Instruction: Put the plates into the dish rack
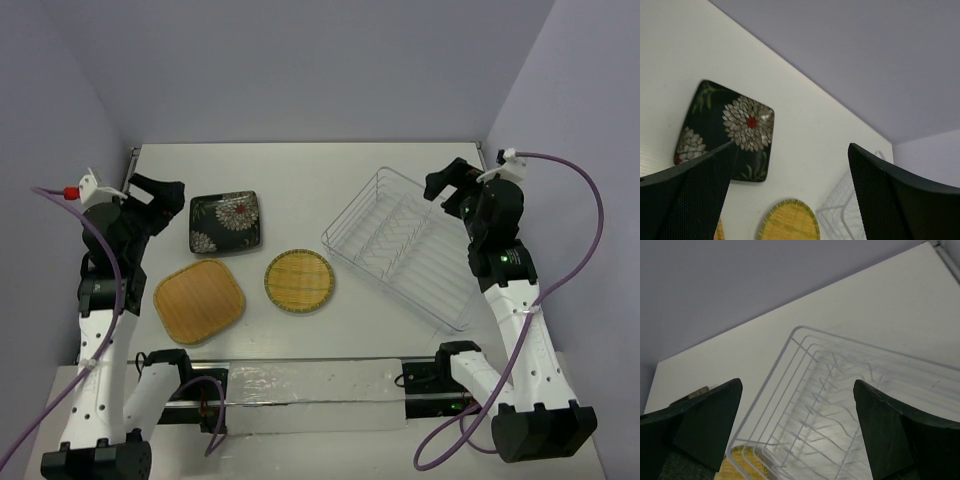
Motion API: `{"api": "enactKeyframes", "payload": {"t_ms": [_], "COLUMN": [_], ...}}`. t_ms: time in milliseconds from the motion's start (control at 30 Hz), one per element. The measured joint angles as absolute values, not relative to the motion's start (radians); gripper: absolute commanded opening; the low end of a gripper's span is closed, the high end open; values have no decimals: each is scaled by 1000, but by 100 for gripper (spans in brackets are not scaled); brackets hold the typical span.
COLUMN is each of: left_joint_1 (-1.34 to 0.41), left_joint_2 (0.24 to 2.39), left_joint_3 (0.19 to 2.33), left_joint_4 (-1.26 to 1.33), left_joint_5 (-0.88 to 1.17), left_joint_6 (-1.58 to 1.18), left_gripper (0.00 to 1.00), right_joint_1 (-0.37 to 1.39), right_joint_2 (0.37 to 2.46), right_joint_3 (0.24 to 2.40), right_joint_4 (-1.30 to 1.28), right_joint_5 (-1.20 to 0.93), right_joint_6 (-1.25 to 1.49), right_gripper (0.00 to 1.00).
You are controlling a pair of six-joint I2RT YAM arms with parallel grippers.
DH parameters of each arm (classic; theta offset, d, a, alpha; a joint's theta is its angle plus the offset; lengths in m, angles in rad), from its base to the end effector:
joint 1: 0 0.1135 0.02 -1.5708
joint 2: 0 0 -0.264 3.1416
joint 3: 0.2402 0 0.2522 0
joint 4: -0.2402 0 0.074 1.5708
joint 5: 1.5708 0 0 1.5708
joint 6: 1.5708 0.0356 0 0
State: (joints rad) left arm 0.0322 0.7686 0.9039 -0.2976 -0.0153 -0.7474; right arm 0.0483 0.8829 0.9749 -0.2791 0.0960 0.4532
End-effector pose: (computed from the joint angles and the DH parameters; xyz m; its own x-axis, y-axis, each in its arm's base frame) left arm 0.1729 0.0061 0.3718 -0.0863 -0.6828 -0.7255 -0.1444 0.7291 -0.6690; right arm 0.1983 0.0062 0.3794 -0.1469 0.4292 -0.8912 0.1227 0.9019 0.4142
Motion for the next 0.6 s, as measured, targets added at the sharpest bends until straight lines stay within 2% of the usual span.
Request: {"api": "enactKeyframes", "payload": {"t_ms": [200, 400, 600], "left_joint_1": [25, -18, -57], "left_joint_2": [924, 1042, 1038], "left_joint_3": [888, 871, 848], "left_joint_4": [-232, -225, -200], "left_joint_5": [187, 257, 293], "left_joint_6": [-752, -756, -767], "left_gripper": [99, 99, 99], "right_joint_1": [143, 581, 777], "right_joint_2": [890, 930, 1087], "right_joint_3": [980, 980, 939], "right_joint_4": [-329, -357, -351], "right_joint_5": [-68, -42, 2], "right_joint_6": [424, 392, 440], "right_gripper": [100, 100, 100]}}
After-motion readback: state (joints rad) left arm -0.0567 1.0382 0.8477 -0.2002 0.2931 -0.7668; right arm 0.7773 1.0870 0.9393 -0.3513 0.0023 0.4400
